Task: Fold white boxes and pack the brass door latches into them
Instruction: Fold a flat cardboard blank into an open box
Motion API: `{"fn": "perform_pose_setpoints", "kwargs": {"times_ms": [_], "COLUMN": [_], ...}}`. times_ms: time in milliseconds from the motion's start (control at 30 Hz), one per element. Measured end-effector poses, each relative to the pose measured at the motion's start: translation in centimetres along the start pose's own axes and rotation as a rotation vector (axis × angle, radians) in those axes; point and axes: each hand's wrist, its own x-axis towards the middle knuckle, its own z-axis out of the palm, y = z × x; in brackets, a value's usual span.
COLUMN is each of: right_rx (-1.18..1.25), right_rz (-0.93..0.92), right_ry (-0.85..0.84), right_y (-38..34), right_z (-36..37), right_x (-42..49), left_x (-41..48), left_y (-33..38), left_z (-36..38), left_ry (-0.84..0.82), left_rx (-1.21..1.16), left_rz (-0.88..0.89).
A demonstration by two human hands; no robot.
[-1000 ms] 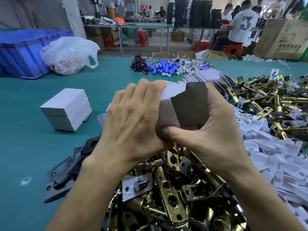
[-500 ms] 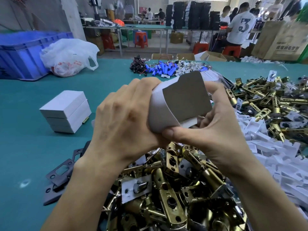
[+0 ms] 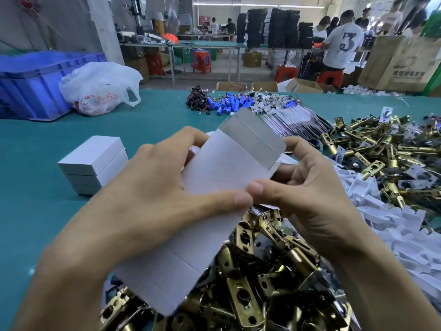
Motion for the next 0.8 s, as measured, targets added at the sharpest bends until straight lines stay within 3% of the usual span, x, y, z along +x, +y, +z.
{"fn": "perform_pose_setpoints", "kwargs": {"times_ms": [67, 167, 300, 433, 633, 800], "right_rx": [0.051, 0.083, 0.094, -0.008, -0.015, 0.001], "right_rz": [0.0, 0.009, -0.012, -0.002, -0.137, -0.332], "right_ry": [0.023, 0.196, 0.318, 0.329, 0.242, 0.161], "right_y": [-0.2, -0.3, -0.3, 0.0, -0.3, -1.4], "right_z": [0.1, 0.3, 0.5, 0.2, 0.3, 0.0], "right_x": [0.1, 0.3, 0.3, 0.2, 0.0, 0.0], "left_x": [0.0, 0.2, 1.0, 1.2, 1.3, 1.1], "left_y": [-0.2, -0.1, 0.4, 0.5, 0.0, 0.3], "left_z": [-0.3, 0.5, 2.5, 3.9, 3.8, 3.5], "left_ry": [-0.093, -0.127, -0.089, -0.032, 0.023, 0.108], "left_rx": [-0.268, -0.537, -0.69, -0.796, -0.843, -0.784], "left_rz": [-0.067, -0.155, -0.188, -0.17, -0.027, 0.359]}}
